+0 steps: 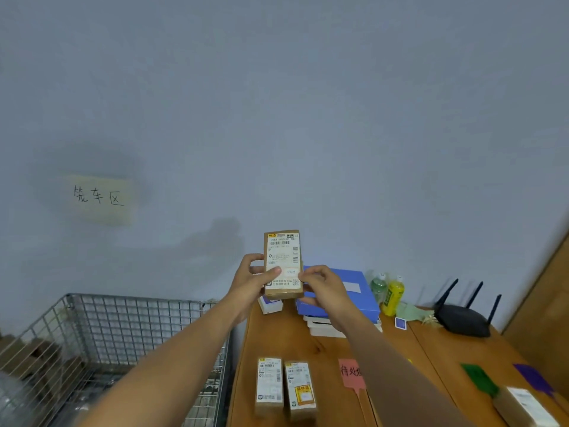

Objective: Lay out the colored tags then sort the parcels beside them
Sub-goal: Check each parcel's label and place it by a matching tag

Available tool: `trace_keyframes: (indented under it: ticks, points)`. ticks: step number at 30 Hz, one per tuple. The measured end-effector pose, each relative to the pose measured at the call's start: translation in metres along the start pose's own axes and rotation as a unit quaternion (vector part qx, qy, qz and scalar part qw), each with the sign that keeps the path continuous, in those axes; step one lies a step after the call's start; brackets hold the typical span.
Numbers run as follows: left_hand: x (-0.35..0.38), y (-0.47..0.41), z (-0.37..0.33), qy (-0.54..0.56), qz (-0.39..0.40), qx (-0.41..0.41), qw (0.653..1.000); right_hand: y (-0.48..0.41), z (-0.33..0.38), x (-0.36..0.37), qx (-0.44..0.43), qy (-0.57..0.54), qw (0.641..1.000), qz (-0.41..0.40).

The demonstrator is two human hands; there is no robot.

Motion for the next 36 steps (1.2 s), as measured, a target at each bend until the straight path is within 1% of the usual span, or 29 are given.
trace_keyframes:
  ticks: [3, 6, 10, 13, 16, 21, 24, 26, 28, 31, 36]
  points:
    - [0.01, -0.007, 0.001, -0.017, -0.022, 0.014, 1.0, -0.003, -0.002, -0.014, -0.026, 0.036, 0.998, -0.036]
    - [0.029, -0.01, 0.005, -0.038, -0.008, 0.005, 0.999, 0.001, -0.004, -0.036, -0.034, 0.062, 0.996, -0.054]
    - [0.062, -0.007, 0.008, -0.064, 0.01, 0.006, 0.998, 0.0, 0.0, -0.074, -0.032, 0.114, 0.991, -0.058]
    - [0.094, -0.001, 0.008, -0.069, 0.002, 0.007, 0.998, 0.0, 0.006, -0.106, -0.032, 0.145, 0.987, -0.053]
    - [0.13, 0.002, 0.009, -0.063, -0.015, 0.014, 0.998, 0.0, 0.016, -0.139, -0.049, 0.149, 0.987, -0.04]
    - [0.196, 0.015, 0.013, -0.06, -0.066, 0.019, 0.996, -0.002, 0.028, -0.208, -0.074, 0.143, 0.987, -0.014]
    - [0.236, 0.026, 0.026, -0.04, -0.095, -0.001, 0.995, 0.001, 0.033, -0.252, -0.08, 0.153, 0.985, 0.003]
    - [0.265, 0.039, 0.035, -0.017, -0.1, -0.018, 0.995, 0.004, 0.027, -0.282, -0.064, 0.15, 0.987, -0.003]
    - [0.292, 0.051, 0.041, -0.018, -0.098, -0.029, 0.995, 0.008, 0.018, -0.309, -0.041, 0.155, 0.987, -0.007]
    - [0.321, 0.063, 0.055, -0.034, -0.088, -0.044, 0.995, 0.016, -0.006, -0.338, 0.014, 0.112, 0.994, 0.004]
    - [0.339, 0.081, 0.095, -0.059, -0.076, -0.069, 0.993, 0.032, -0.043, -0.353, 0.045, 0.09, 0.995, 0.023]
Point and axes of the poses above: each hand's wrist, its own y-axis away from the middle knuckle, its own x-axis out of the palm, z = x × y, the point moved 8 cm from there along -y, towards the middle knuckle, and after that the axes turned 11 degrees about -y, right-handed, at the moved point
